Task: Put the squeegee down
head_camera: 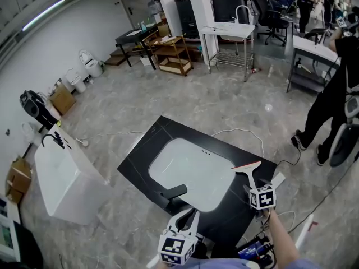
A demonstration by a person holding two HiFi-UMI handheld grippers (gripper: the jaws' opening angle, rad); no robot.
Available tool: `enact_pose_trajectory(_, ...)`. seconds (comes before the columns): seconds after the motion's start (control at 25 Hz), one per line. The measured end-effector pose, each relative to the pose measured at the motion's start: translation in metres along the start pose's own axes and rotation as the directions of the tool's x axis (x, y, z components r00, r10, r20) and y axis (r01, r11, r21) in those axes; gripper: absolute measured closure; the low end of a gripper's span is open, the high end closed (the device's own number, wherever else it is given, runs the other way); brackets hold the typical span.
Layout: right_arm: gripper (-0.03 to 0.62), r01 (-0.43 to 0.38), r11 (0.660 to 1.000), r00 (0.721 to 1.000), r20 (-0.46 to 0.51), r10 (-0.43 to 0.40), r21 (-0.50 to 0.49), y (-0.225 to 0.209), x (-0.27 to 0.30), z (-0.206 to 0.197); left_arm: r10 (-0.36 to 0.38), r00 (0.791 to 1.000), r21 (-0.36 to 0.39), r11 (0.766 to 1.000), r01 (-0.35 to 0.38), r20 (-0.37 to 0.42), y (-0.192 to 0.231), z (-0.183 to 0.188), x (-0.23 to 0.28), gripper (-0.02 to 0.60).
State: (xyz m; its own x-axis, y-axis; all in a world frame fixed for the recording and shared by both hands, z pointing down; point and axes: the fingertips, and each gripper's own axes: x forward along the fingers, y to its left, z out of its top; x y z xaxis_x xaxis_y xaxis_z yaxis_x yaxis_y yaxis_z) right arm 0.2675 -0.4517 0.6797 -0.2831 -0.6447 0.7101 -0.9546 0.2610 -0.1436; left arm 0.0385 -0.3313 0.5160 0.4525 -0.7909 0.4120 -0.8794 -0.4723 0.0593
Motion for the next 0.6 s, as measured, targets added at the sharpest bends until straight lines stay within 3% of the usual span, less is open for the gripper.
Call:
enact_pose_trajectory(0.24,0.326,-0.081,0.993,0.985,0.156,0.067,0.084,0.017,-0.064,0.025,0.005,1.0,0.007,1.0,-0.005,0.002,-0.006,0.0,0.0,0.541)
enact_pose_trajectory(0.6,0.443,-0.161,0.979,0.933,0.342,0.109,0.126,0.05,-0.156,0.048,0.003,1.0,-0.001,1.0,-0.003,-0.001,-0.025,-0.008,-0.009,0.541)
